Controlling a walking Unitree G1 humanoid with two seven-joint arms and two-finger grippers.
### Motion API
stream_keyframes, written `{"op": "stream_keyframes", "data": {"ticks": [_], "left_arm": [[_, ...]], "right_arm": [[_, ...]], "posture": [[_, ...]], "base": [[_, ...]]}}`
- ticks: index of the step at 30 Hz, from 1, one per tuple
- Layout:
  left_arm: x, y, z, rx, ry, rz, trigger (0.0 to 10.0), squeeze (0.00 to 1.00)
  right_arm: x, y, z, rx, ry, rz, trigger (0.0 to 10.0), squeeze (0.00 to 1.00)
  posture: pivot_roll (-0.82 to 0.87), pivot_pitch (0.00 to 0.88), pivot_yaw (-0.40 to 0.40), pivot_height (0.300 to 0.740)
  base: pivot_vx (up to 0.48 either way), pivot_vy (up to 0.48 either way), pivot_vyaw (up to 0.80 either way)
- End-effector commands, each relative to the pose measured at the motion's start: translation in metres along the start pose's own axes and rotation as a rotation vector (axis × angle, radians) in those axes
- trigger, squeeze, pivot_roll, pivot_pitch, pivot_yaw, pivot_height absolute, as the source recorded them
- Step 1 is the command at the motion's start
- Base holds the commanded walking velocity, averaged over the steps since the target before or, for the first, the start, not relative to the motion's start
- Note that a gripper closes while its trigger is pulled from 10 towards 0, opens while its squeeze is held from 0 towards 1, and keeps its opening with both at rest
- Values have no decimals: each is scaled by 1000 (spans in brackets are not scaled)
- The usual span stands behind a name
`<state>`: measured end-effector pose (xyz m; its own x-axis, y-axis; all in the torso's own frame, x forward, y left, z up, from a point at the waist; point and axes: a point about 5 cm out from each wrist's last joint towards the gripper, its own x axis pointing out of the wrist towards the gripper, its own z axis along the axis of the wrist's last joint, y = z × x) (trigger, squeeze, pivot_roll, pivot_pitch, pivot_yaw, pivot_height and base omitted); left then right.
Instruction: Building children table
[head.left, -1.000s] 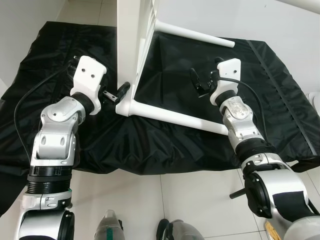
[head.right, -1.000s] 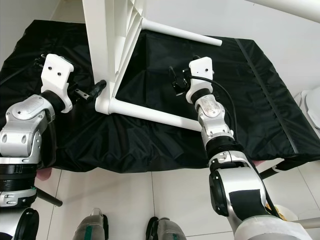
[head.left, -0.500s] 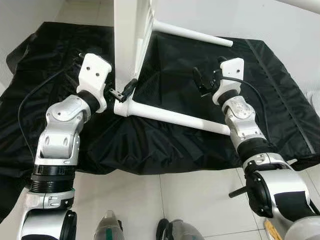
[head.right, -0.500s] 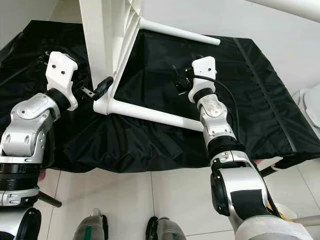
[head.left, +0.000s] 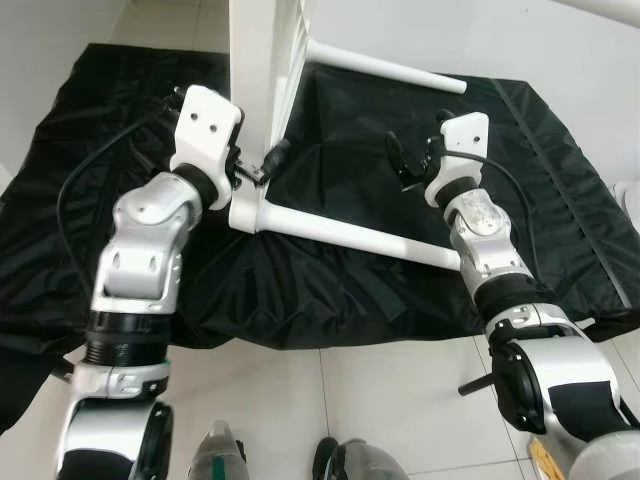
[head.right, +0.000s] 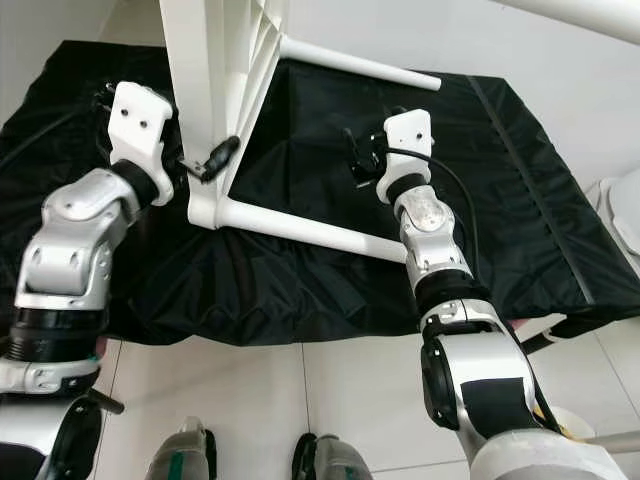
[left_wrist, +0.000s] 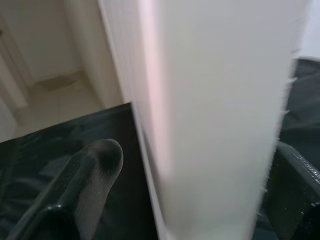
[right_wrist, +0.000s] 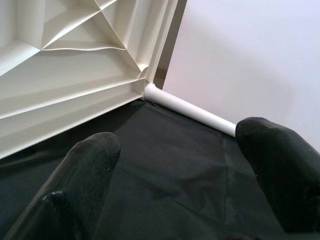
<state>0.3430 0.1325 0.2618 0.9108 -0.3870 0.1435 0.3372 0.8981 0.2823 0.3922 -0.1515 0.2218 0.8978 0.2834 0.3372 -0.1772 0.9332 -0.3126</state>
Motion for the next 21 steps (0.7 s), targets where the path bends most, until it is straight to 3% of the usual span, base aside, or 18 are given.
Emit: {"op": "stream_keyframes", "data": {"ticks": [1, 8, 15, 17, 19, 21], "left_arm": [[6, -5, -1, 10, 34, 44, 10000, 0], [18, -5, 11, 54, 41, 154, 10000, 0], [26, -9, 25, 27, 41, 247, 10000, 0], [29, -11, 29, 1, 56, 334, 10000, 0], [29, -11, 29, 1, 56, 334, 10000, 0], [30, -13, 29, -41, 83, 403, 10000, 0]], "right_arm": [[-2, -3, -2, -7, 9, -11, 10000, 0], [-4, -2, -4, -4, 12, -14, 10000, 0], [-7, 0, -6, -1, 16, -15, 10000, 0], [-8, 1, -7, 3, 17, -16, 10000, 0], [-8, 1, -7, 3, 17, -16, 10000, 0], [-10, 3, -9, 7, 20, -17, 10000, 0]], "posture": [[111, 102, -64, 740], [108, 108, -56, 740], [106, 119, -44, 740], [105, 121, -38, 740], [105, 121, -38, 740], [103, 125, -34, 740]], "base": [[0, 0, 0], [0, 0, 0], [0, 0, 0], [0, 0, 0], [0, 0, 0], [0, 0, 0]]}}
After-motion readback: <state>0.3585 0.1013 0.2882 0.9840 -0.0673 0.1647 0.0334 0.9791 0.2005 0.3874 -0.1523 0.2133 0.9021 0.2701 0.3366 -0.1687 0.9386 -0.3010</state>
